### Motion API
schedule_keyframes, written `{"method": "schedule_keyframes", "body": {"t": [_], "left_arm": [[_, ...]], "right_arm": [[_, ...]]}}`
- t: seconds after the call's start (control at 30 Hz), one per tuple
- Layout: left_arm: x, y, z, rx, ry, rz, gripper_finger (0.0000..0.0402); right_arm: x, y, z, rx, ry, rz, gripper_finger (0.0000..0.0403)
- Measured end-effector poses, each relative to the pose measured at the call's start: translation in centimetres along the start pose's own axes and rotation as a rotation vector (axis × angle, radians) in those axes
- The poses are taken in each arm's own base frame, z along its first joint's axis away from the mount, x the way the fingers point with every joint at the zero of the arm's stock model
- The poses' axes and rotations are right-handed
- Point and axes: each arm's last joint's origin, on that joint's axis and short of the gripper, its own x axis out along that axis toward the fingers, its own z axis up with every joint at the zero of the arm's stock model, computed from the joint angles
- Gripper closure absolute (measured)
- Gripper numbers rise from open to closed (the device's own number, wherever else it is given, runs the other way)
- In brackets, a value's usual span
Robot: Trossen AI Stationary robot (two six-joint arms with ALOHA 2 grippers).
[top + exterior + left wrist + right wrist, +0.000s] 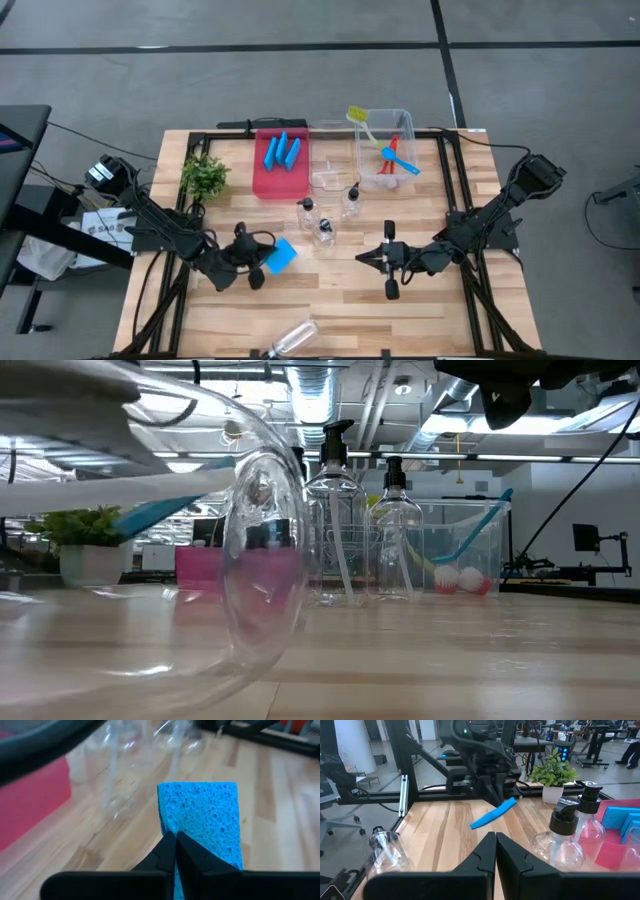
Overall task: Pick & Place Kitchen Sink Supplies
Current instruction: Put the blue sponge into the red bin
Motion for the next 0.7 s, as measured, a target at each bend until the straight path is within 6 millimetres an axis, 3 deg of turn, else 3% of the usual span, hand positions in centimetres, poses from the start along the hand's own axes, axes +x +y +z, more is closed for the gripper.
{"method": "schedule_keyframes", "body": {"t": [0.7], "left_arm": [[-1.0,-2.6,4.0,-0.015,-0.266,-0.313,0.0389]], "right_arm": [[0.0,0.2,0.1,-0.012,-0.001,0.051,0.0398]]}}
